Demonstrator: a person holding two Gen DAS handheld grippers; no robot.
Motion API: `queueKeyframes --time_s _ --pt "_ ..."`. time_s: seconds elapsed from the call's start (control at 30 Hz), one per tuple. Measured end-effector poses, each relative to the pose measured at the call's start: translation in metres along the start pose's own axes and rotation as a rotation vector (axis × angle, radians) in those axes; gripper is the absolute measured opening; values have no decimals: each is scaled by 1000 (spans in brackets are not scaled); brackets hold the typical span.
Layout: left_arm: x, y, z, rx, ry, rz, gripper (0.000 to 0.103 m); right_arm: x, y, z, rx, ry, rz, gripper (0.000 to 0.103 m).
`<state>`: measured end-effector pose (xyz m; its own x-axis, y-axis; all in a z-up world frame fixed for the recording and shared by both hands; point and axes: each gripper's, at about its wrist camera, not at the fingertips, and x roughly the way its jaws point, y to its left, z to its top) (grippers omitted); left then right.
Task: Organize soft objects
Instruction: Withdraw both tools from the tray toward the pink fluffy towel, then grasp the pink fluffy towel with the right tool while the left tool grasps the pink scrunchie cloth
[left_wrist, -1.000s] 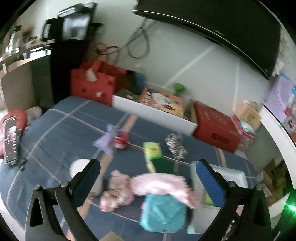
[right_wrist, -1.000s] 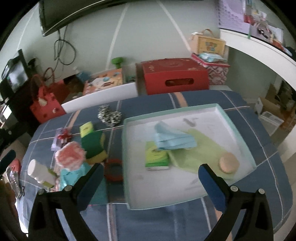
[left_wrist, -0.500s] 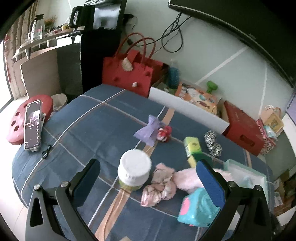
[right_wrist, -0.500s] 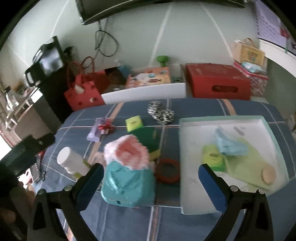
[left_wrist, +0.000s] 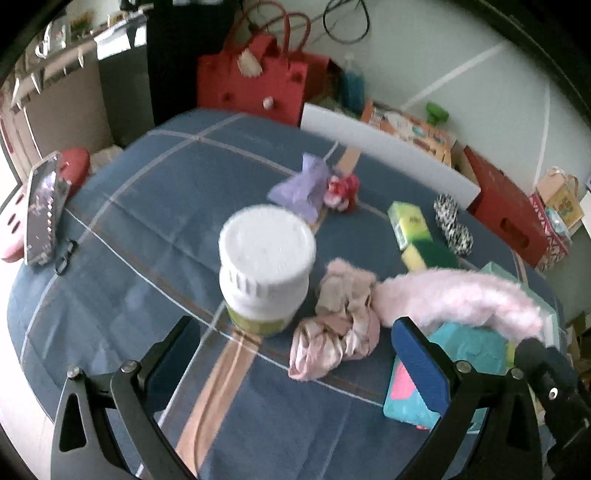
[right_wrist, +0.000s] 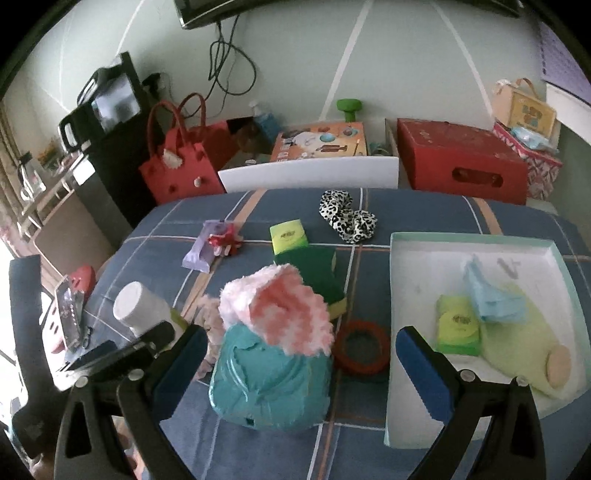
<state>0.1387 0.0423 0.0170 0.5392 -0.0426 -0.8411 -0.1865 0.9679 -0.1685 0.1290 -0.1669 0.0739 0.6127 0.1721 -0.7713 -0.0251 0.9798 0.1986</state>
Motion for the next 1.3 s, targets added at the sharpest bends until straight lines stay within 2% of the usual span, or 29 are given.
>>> queueKeyframes --time_s 0.23,0.43,0.6,0.67,0.77,0.8,0.83,0.87,0.9,1.17,1.23,1.3 --pt "18 5 -2 -49 83 8 103 8 5 1 -2 -8 56 102" --pt "29 3 -3 -37 113 28 103 14 7 0 4 -13 79 90" --pt "41 -2 -4 -28 141 22 103 15 5 -1 19 -8 92 65" --pt "45 -3 -5 -25 147 19 103 15 4 -2 25 -7 102 47" --pt "52 -4 -3 -29 155 10 102 15 4 -2 24 -8 110 31" --pt "54 -5 -2 -29 157 10 99 14 5 -2 22 -10 113 30" --pt "57 -7 -2 -26 163 3 95 14 6 -3 20 -10 114 24" --pt "61 -8 0 -30 169 -14 87 15 6 -3 16 -10 111 15" --pt "63 -8 0 -31 179 -10 83 15 7 -3 13 -10 109 13" --pt "77 -12 0 -19 220 -4 72 15 11 -5 -6 -7 117 11" --pt "77 -14 0 -18 221 -20 62 15 11 -5 -3 -6 118 11" --pt "77 -17 0 -11 225 -45 47 15 10 -5 1 -7 118 11"
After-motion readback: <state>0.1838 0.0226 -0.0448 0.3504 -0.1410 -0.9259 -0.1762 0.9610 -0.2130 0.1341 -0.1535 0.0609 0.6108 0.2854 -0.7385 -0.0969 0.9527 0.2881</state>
